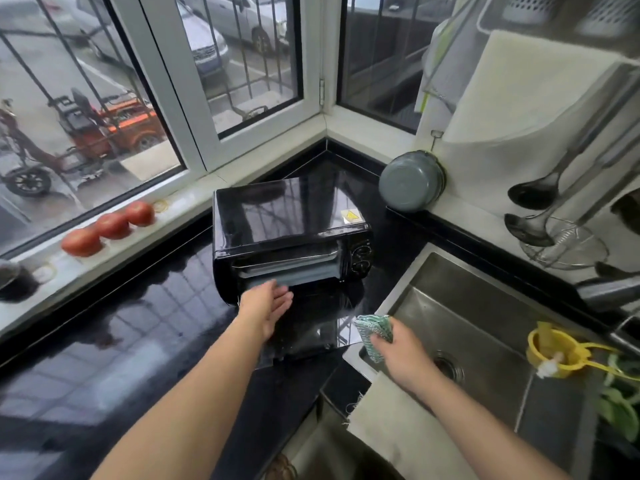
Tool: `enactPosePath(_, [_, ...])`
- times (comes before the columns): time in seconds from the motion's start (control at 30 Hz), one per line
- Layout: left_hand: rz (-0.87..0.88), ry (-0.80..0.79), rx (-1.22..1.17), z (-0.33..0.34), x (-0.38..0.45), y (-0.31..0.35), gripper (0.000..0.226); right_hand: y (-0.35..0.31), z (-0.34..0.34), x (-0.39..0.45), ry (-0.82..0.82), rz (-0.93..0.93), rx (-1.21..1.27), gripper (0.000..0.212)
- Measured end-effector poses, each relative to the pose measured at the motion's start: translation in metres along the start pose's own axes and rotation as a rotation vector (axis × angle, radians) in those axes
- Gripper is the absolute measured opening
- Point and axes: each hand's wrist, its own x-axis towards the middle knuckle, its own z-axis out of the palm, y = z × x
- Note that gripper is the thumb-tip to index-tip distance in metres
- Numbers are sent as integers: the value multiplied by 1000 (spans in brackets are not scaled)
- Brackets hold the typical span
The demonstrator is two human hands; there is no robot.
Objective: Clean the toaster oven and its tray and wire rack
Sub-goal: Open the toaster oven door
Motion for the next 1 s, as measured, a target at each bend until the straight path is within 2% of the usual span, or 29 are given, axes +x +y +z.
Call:
enactPosePath(0.03, [-25,-4,-133,4,7,5,15,-1,0,-2,5,12,14,19])
enactPosePath(0.1, [-36,-9,-251,13,17,10,17,0,0,-4,22,26,27,20])
enactPosePath(0.2, [-51,11,-307,27,27,12,15,4,-4,-3,55,33,20,23])
enactPosePath(0.33, [-24,32,-318,33,34,13,15,11,-7,-5,78,94,14,41])
enactPosePath(0.5, [7,-26,-426,36,39,19,29,13,-10,-8,107,87,31,29])
enactPosePath(0.67, [-22,-51,-365,44,47,27,36,7,-10,-14,110,66,26,18])
enactPosePath(0.77, [-18,-53,-407,47,44,24,32,4,-11,-17,109,64,25,18])
enactPosePath(0.83, [-26,-47,-431,47,39,20,19,5,-13,-19,108,56,35,18])
enactPosePath(1.0, [-38,-2,-454,36,14,-3,23,9,-17,-26,113,33,54,16])
